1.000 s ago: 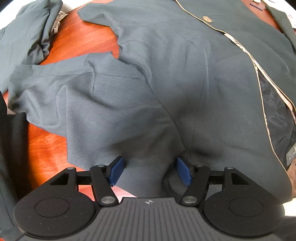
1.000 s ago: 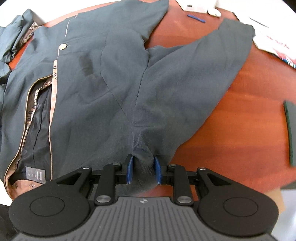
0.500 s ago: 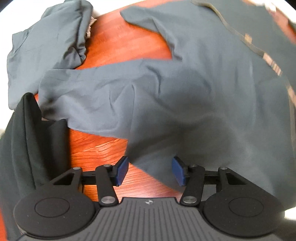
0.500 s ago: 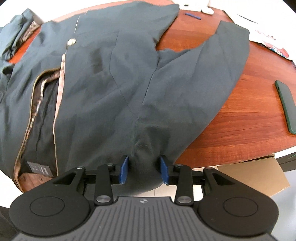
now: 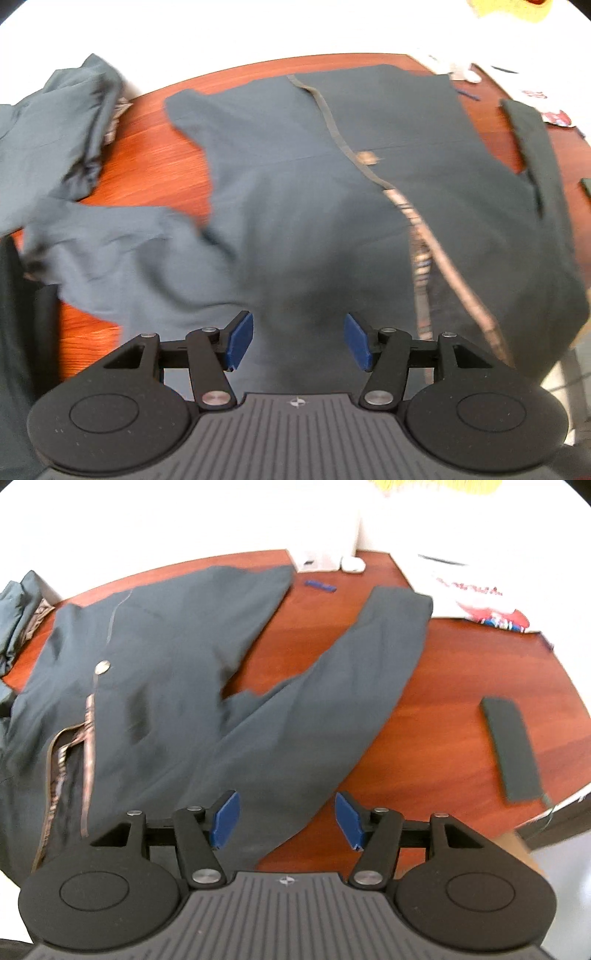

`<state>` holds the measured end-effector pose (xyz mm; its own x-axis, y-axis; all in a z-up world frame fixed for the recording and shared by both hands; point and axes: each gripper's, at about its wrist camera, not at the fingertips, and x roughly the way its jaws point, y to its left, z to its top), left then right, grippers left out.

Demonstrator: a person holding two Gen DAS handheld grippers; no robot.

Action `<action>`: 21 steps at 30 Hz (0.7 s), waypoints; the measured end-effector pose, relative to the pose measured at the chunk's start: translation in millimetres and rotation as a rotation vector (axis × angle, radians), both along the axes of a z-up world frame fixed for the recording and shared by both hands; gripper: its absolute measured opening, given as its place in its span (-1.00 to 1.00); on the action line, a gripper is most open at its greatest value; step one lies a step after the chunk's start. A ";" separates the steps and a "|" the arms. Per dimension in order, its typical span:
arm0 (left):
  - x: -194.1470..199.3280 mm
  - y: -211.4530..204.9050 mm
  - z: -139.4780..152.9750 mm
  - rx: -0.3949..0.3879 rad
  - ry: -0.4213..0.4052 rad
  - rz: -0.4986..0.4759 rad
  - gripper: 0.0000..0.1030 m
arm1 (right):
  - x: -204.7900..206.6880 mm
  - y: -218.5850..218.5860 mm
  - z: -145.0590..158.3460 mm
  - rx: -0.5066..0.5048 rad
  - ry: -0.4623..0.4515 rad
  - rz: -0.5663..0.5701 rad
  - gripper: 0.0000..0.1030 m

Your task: Fold clothes

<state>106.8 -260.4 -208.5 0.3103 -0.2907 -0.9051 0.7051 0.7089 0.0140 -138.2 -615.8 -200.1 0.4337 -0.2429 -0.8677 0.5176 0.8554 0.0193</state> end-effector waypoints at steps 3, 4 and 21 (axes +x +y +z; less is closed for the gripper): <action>-21.9 -27.9 -2.4 -0.009 0.010 0.040 0.09 | -1.3 -33.2 0.7 0.006 -0.010 0.031 0.26; -24.9 -32.7 -3.8 -0.014 0.015 0.050 0.09 | -1.1 -46.6 -0.3 0.011 -0.014 0.050 0.26; -168.5 -163.8 -9.4 -0.018 0.056 0.323 0.12 | 16.9 -208.1 -24.3 0.061 -0.014 0.293 0.26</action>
<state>-61.7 -424.1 -217.9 0.3391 -0.2012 -0.9190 0.4429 0.8960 -0.0327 -121.3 -823.9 -224.5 0.4895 -0.0533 -0.8704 0.2477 0.9655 0.0801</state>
